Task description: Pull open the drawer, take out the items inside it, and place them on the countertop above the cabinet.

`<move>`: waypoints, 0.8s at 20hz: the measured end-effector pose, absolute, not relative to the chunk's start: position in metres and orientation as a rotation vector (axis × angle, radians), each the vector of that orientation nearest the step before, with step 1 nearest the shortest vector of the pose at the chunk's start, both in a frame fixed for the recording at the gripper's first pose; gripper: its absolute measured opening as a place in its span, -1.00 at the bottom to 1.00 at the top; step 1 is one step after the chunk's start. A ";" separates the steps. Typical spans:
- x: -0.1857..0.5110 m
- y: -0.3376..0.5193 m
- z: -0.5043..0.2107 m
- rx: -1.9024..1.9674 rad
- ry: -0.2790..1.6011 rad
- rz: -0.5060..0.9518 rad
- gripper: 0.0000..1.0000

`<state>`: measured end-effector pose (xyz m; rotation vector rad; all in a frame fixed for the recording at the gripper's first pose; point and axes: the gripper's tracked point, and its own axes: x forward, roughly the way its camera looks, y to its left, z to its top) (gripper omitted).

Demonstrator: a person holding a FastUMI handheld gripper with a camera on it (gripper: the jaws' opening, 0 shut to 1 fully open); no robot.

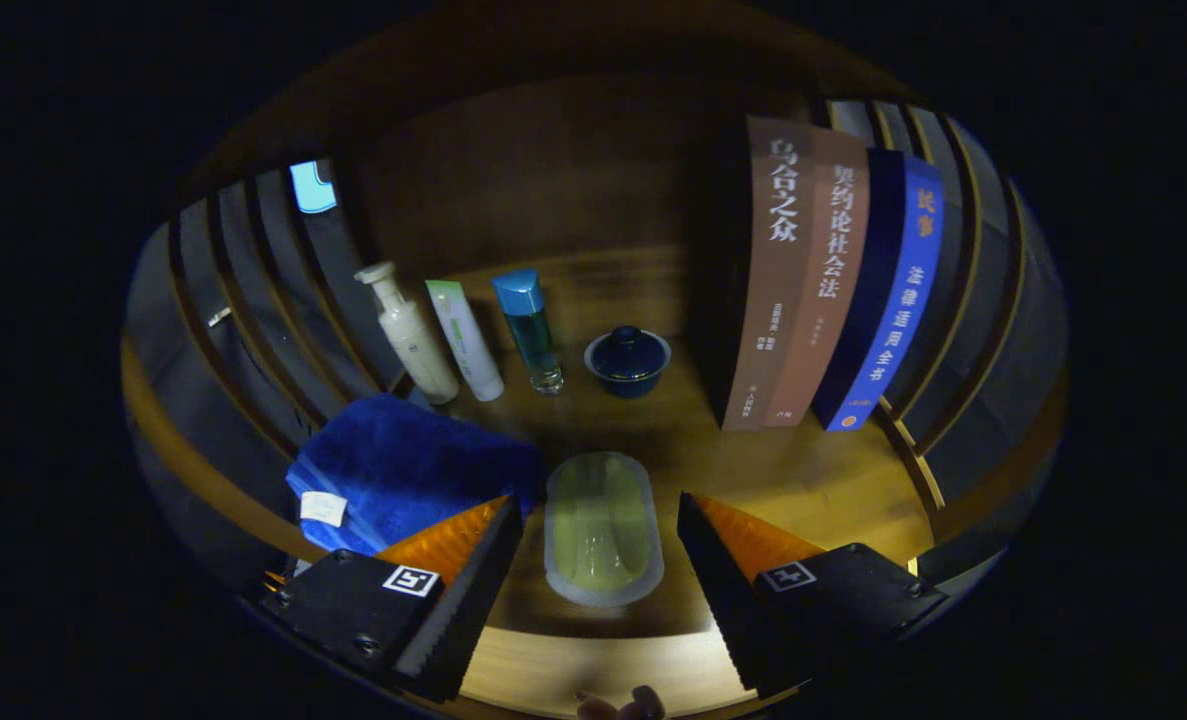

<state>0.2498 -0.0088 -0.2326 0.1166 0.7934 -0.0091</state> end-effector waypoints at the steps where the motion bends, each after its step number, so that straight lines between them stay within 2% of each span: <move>1: 0.239 -0.008 -0.225 0.112 0.754 -0.014 1.00; 10: 0.088 0.009 -0.123 0.070 0.312 0.023 0.99; 12: 0.047 0.017 -0.118 0.051 0.253 0.063 0.98; 16: -0.023 0.017 -0.145 0.029 0.215 0.055 0.99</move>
